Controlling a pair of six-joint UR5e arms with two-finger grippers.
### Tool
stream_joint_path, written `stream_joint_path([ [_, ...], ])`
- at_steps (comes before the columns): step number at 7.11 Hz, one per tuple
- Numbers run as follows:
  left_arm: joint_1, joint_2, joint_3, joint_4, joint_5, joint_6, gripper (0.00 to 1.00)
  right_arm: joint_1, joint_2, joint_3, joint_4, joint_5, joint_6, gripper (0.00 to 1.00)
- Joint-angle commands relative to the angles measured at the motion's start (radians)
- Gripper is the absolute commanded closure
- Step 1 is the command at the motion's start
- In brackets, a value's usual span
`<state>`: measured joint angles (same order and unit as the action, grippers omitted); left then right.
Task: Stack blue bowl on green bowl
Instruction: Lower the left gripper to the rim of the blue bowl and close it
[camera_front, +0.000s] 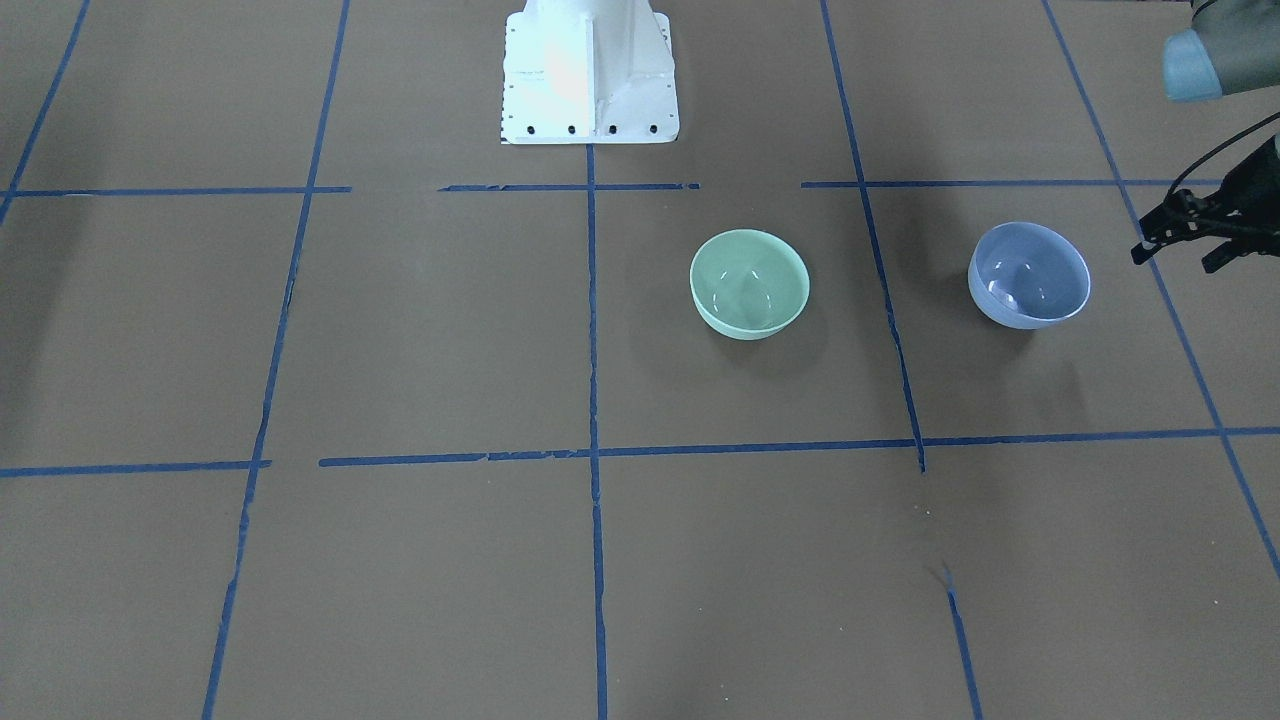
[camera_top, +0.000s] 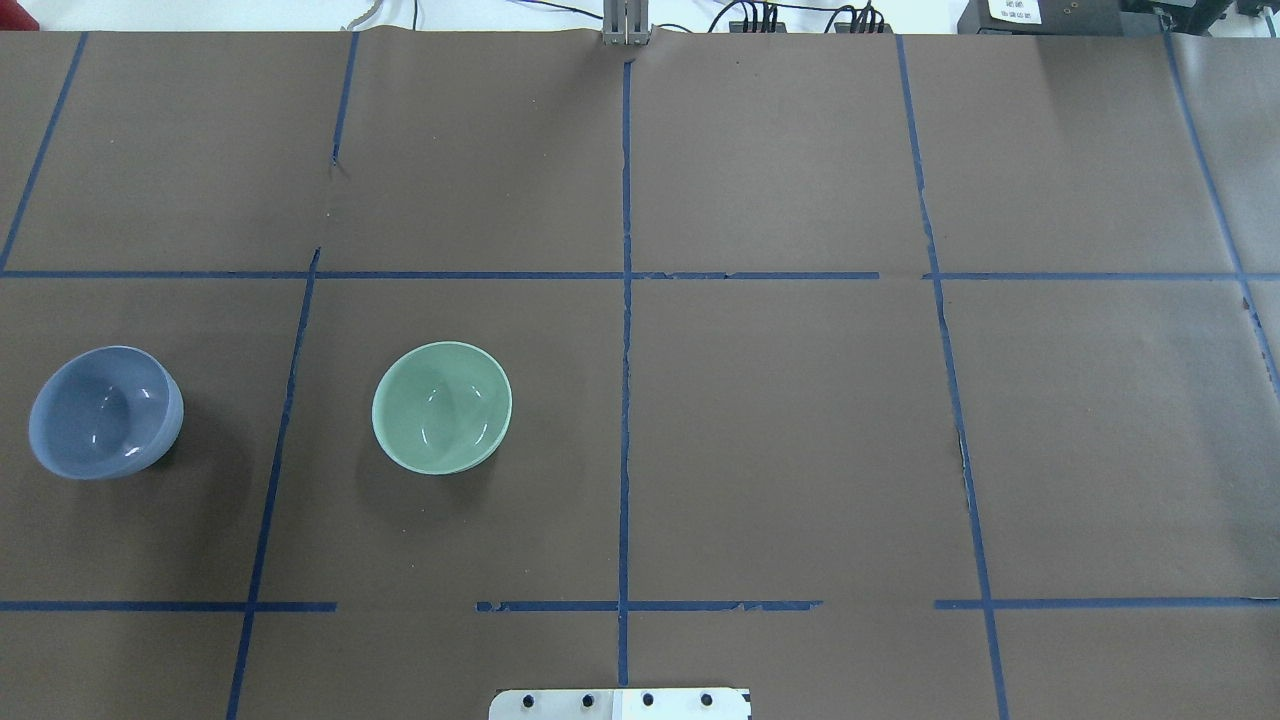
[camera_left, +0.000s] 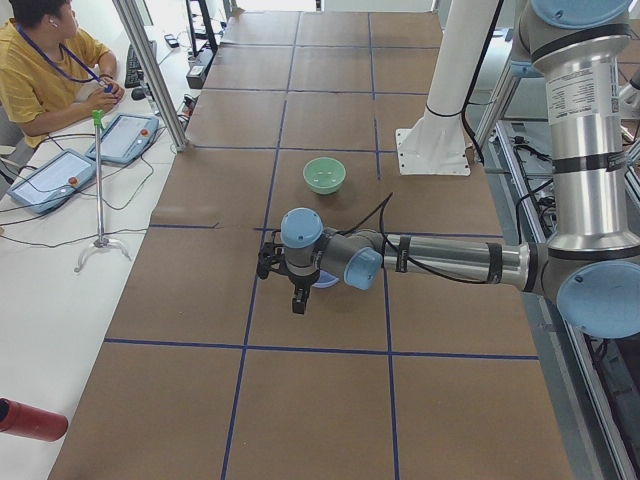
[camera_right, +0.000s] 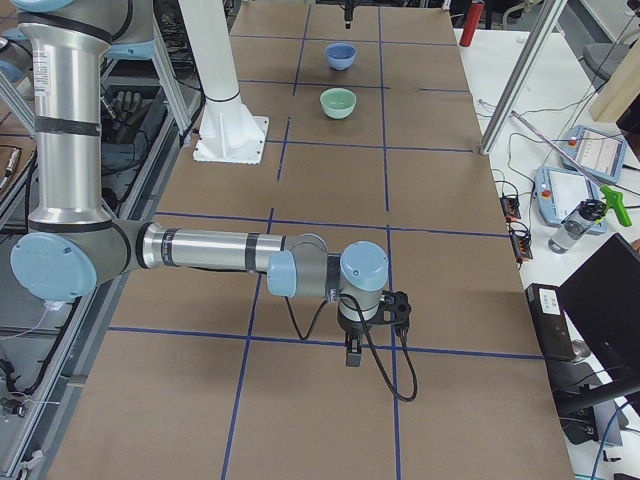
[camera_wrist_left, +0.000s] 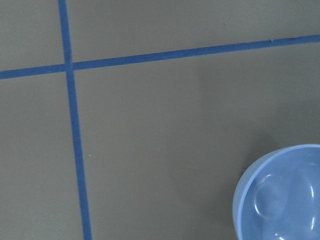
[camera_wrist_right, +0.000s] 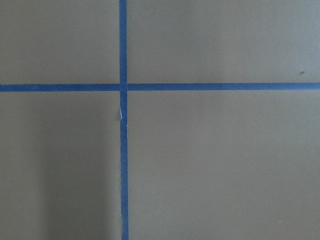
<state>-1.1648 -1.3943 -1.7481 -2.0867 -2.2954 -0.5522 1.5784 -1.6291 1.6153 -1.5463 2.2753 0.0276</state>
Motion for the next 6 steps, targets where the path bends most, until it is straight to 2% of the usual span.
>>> stream_joint_path([
  [1, 0.132, 0.001, 0.013, -0.104, 0.097, -0.213, 0.0, 0.0, 0.0, 0.0, 0.0, 0.0, 0.0, 0.0],
  [2, 0.148, 0.001, 0.013, -0.105, 0.097, -0.228, 0.24, 0.0, 0.0, 0.0, 0.0, 0.001, 0.0, 0.0],
  [3, 0.149, 0.001, 0.013, -0.104, 0.097, -0.227, 0.69, 0.0, 0.0, 0.0, 0.0, 0.001, 0.0, 0.0],
  [4, 0.152, 0.001, 0.013, -0.104, 0.097, -0.233, 0.87, 0.0, 0.0, 0.0, 0.0, 0.0, 0.0, 0.0],
  [5, 0.161, 0.001, 0.018, -0.104, 0.097, -0.235, 0.87, 0.0, 0.0, 0.0, 0.0, 0.0, 0.0, 0.0],
  [6, 0.163, 0.001, 0.018, -0.104, 0.097, -0.233, 0.93, 0.0, 0.0, 0.0, 0.0, 0.0, 0.0, 0.0],
])
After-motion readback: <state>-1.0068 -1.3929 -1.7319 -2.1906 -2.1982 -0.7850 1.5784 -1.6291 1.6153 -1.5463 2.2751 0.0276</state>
